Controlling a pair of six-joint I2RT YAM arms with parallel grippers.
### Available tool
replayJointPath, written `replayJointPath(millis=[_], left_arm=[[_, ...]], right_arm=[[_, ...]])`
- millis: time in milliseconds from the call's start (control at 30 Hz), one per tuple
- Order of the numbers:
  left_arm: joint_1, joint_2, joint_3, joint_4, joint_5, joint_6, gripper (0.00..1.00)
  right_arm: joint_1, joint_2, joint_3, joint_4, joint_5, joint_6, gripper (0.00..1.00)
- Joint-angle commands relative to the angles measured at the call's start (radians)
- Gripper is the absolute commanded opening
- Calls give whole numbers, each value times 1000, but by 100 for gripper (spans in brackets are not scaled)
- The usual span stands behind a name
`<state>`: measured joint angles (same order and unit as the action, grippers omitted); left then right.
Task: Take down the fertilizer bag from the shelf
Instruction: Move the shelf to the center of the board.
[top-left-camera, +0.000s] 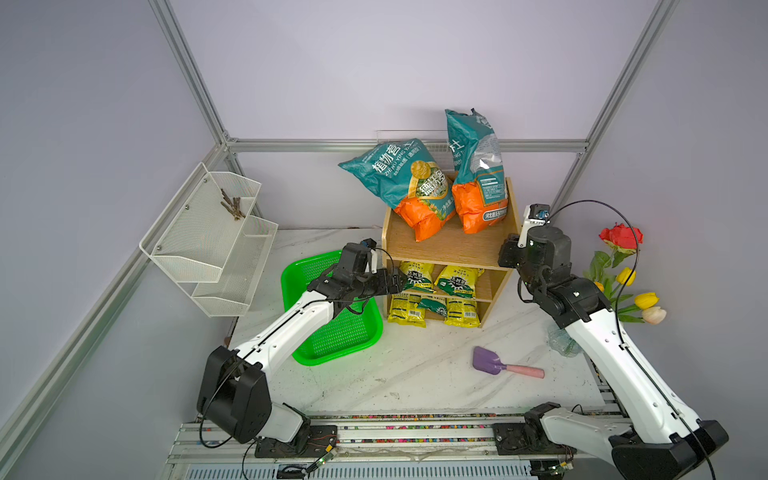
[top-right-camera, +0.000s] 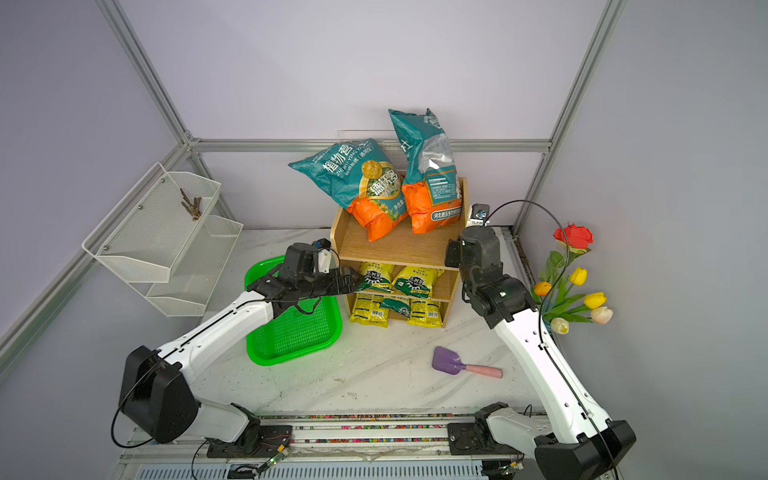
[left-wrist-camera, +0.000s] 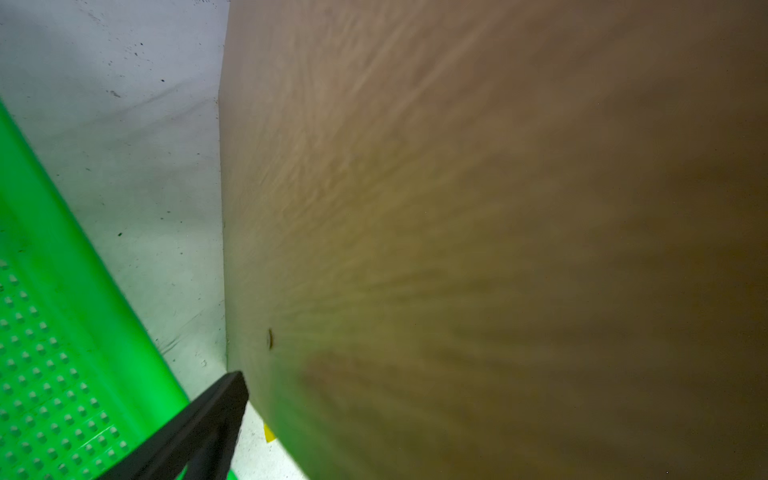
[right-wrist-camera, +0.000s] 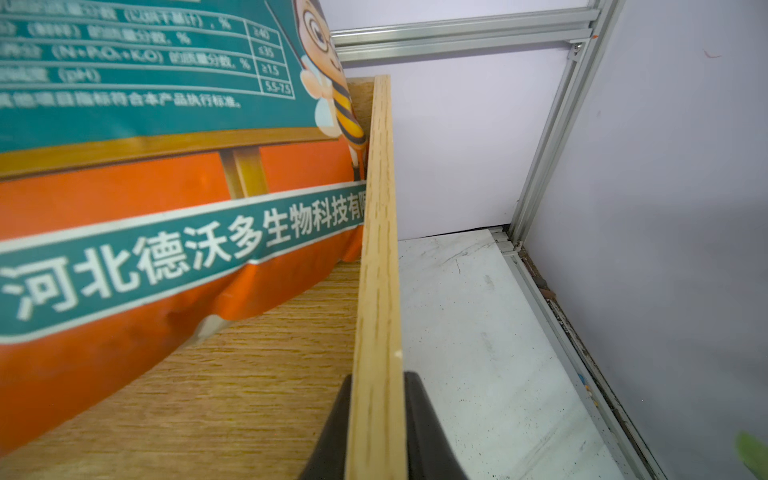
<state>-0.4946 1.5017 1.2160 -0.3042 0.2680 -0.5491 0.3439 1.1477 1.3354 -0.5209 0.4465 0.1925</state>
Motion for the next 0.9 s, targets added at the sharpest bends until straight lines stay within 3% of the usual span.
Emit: replayJointPath(millis=[0, 300, 500, 533, 600, 667, 767, 867], left_arm=[[-21, 79, 203, 37, 34, 15, 98], [-64, 287, 415, 36, 83, 18, 95], [-96, 437, 579, 30, 114, 10, 96], [-96, 452, 597, 19, 111, 8, 97], [-96, 448, 605, -7, 84, 27, 100], [-93, 402, 572, -26, 16, 69, 100], [-80, 294, 488, -56, -119, 127, 100], [-46, 168, 377, -36, -214, 145, 100]], right_arm=[[-25, -131, 17, -44, 190, 67, 0], [-28, -124, 42, -10, 276, 3, 0], [-39, -87, 34, -17, 242, 17, 0], [-39, -86, 32, -21, 220, 19, 10], [-38, -89, 35, -31, 186, 14, 44], [-36, -94, 56, -57, 173, 2, 70], [-36, -107, 108, -98, 153, -21, 81], [-34, -110, 183, -130, 90, -44, 85]])
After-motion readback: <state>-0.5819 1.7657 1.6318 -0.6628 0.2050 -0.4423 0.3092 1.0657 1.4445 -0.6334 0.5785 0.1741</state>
